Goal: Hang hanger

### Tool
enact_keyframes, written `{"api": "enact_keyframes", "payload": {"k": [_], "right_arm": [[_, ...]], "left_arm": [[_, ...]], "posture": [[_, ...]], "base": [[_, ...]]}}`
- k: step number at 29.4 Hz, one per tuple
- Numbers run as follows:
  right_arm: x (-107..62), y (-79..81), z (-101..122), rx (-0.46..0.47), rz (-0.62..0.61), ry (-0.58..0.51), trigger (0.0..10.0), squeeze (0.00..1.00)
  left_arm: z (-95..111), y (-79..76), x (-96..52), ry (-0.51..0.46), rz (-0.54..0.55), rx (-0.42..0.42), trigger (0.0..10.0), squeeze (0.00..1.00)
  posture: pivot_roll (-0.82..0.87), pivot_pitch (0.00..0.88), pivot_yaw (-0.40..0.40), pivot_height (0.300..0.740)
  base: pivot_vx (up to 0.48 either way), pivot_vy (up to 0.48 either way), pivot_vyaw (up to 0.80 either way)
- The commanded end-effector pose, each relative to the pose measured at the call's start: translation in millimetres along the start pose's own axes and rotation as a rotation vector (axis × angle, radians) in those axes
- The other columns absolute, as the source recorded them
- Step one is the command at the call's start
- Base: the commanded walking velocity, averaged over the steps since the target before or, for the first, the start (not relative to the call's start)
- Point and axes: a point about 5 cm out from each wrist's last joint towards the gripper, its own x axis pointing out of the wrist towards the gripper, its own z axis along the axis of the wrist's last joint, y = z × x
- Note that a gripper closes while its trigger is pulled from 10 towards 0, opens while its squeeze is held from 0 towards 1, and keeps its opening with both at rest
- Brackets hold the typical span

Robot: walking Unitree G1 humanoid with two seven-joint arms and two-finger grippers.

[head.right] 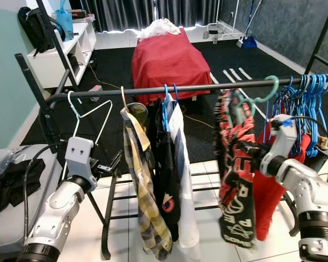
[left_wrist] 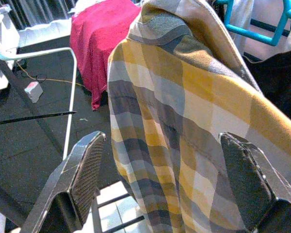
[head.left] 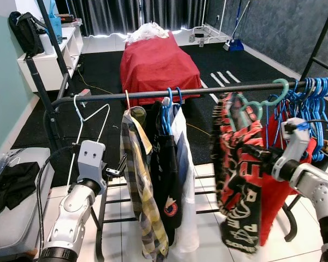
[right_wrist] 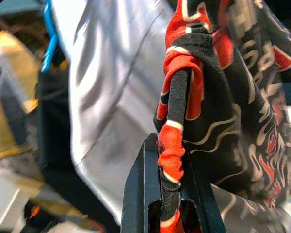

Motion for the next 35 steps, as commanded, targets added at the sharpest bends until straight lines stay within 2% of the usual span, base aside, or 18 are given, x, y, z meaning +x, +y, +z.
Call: {"api": "enact_keyframes", "payload": {"k": [1,5,6,7,9,11,15,17,22,24,25,26,28,29,32,35], "right_arm": [[5.4,3.7,17,-0.041,0.025,-0.038,10.0,0.00],[8.8,-2.7,26,-0.070,-0.021,-0.059,10.0,0.00],[10.3,-4.1,36,-0.088,-0.039,-0.088,10.0,0.00],[10.3,-4.1,36,-0.088,-0.039,-0.088,10.0,0.00],[11.8,-2.3,55,-0.121,-0.045,-0.135,10.0,0.00],[11.6,-0.9,62,-0.134,-0.042,-0.149,10.0,0.00],[11.3,-0.7,70,-0.143,-0.039,-0.152,10.0,0.00],[16.0,-4.0,83,-0.193,-0.076,-0.118,10.0,0.00],[19.2,-4.7,87,-0.213,-0.091,-0.104,10.0,0.00],[33.9,3.5,97,-0.245,-0.090,-0.094,10.0,0.00],[33.9,3.5,97,-0.245,-0.090,-0.094,10.0,0.00],[41.7,10.3,102,-0.258,-0.078,-0.089,10.0,0.00],[41.7,10.3,102,-0.258,-0.078,-0.089,10.0,0.00],[48.9,16.8,103,-0.267,-0.066,-0.080,10.0,0.00],[65.8,28.4,94,-0.284,-0.048,-0.019,10.0,0.00],[72.9,34.3,86,-0.302,-0.018,0.018,10.0,0.00]], "left_arm": [[0,7.5,-3.9,0.015,0.005,0.012,10.0,0.00],[1,11.7,-6.3,0.020,0.003,0.020,10.0,0.00],[1,17.5,-9.6,0.028,0.014,0.018,10.0,0.00],[1,17.5,-9.6,0.028,0.014,0.018,10.0,0.00],[1,31.0,-17.8,0.042,0.043,0.011,10.0,0.00],[1,36.1,-20.9,0.047,0.054,0.007,10.0,0.00],[2,39.3,-22.3,0.052,0.058,0.010,10.0,0.00],[5,44.9,-26.5,0.056,0.064,0.022,10.0,0.00],[6,46.2,-28.3,0.056,0.065,0.026,10.0,0.00],[11,44.4,-36.1,0.049,0.065,0.028,10.0,0.00],[11,44.4,-36.1,0.049,0.065,0.028,10.0,0.00],[14,43.0,-40.4,0.046,0.064,0.030,10.0,0.00],[14,43.0,-40.4,0.046,0.064,0.030,10.0,0.00],[17,42.2,-45.0,0.043,0.064,0.030,10.0,0.00],[24,41.2,-54.2,0.041,0.066,0.025,10.0,0.00],[27,39.4,-56.7,0.040,0.064,0.021,10.0,0.00]], "posture": [[-0.08,0.059,0.068,0.740],[-0.07,0.072,0.085,0.740],[-0.06,0.085,0.105,0.740],[-0.06,0.085,0.105,0.740],[-0.06,0.104,0.129,0.740],[-0.06,0.109,0.133,0.740],[-0.06,0.117,0.134,0.740],[-0.05,0.156,0.128,0.740],[-0.04,0.159,0.126,0.740],[-0.02,0.187,0.107,0.740],[-0.02,0.187,0.107,0.740],[-0.01,0.206,0.094,0.740],[-0.01,0.206,0.094,0.740],[0.00,0.226,0.088,0.740],[0.02,0.269,0.075,0.740],[0.02,0.281,0.071,0.740]], "base": [[0.000,0.000,0.00],[0.000,0.000,0.00],[0.000,0.000,0.00],[0.000,0.000,0.00],[0.000,0.000,0.00],[0.000,0.000,0.00],[0.000,0.000,0.00],[0.000,0.000,0.00],[0.000,0.000,0.00],[0.000,0.000,0.00],[0.000,0.000,0.00],[0.000,0.000,0.00],[0.000,0.000,0.00],[0.000,0.000,0.00],[0.000,0.000,0.00],[0.000,0.000,0.00]]}}
